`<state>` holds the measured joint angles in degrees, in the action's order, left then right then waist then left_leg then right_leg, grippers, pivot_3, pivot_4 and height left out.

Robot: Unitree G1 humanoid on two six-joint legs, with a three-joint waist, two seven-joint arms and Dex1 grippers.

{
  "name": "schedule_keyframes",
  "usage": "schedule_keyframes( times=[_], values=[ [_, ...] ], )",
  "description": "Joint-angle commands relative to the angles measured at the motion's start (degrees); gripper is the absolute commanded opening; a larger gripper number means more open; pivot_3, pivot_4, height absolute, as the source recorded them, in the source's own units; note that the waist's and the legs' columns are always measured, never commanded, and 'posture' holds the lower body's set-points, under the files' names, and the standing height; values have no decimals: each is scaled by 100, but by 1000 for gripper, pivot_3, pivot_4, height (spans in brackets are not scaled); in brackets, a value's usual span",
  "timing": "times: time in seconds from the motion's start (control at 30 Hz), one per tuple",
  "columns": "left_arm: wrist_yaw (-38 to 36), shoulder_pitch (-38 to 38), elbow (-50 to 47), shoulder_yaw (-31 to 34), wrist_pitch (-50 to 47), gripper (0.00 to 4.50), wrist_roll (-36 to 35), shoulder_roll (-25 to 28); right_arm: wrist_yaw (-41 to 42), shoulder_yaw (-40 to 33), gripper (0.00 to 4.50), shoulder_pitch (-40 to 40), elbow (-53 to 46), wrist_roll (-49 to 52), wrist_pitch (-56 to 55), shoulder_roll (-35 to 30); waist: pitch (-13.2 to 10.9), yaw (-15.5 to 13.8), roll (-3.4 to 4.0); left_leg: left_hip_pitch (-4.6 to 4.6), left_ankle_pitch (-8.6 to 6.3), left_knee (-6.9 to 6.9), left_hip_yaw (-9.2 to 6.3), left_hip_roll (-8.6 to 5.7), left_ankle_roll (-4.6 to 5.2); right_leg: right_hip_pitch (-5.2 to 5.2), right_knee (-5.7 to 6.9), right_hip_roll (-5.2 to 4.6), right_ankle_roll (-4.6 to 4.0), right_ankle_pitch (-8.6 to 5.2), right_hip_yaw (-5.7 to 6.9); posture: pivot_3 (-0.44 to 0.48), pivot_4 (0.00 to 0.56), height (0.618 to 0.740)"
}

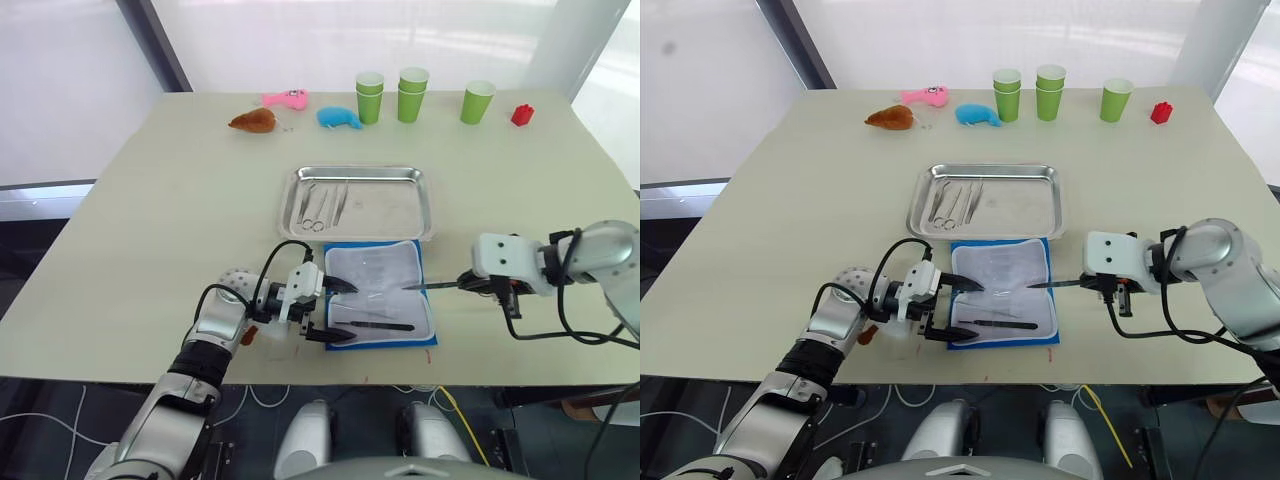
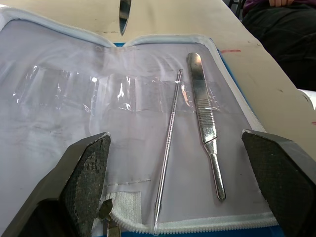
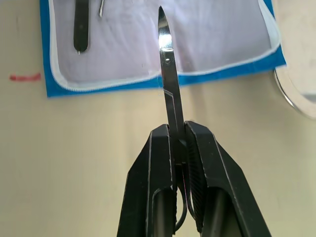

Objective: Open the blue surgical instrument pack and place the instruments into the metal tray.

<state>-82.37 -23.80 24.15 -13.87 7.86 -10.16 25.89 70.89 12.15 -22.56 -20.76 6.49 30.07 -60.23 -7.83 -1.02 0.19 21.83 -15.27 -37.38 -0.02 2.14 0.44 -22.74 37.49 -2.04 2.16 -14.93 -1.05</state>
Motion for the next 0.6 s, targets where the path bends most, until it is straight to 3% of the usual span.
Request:
schedule_keyframes(
  times=[0.03,0.4,0.6],
  values=[
    [106,293,588,-388,-204,4500,376,-90,-13,-629,31,132,-27,268,-55,-170,0,6,1,-1,0,0,2,0,0,0,0,0,0,0,-1,0,150,740],
    [74,253,642,-404,-207,4500,383,-104,-1129,-1425,31,50,126,1151,667,989,2,1,3,-1,0,0,0,0,0,2,1,1,5,3,-1,0,150,740],
    [52,252,647,-405,-206,4500,382,-85,-2593,-1389,31,-642,126,1381,1790,2315,13,15,21,0,1,-1,-4,-3,1,1,6,6,0,6,-11,0,150,740]
  ],
)
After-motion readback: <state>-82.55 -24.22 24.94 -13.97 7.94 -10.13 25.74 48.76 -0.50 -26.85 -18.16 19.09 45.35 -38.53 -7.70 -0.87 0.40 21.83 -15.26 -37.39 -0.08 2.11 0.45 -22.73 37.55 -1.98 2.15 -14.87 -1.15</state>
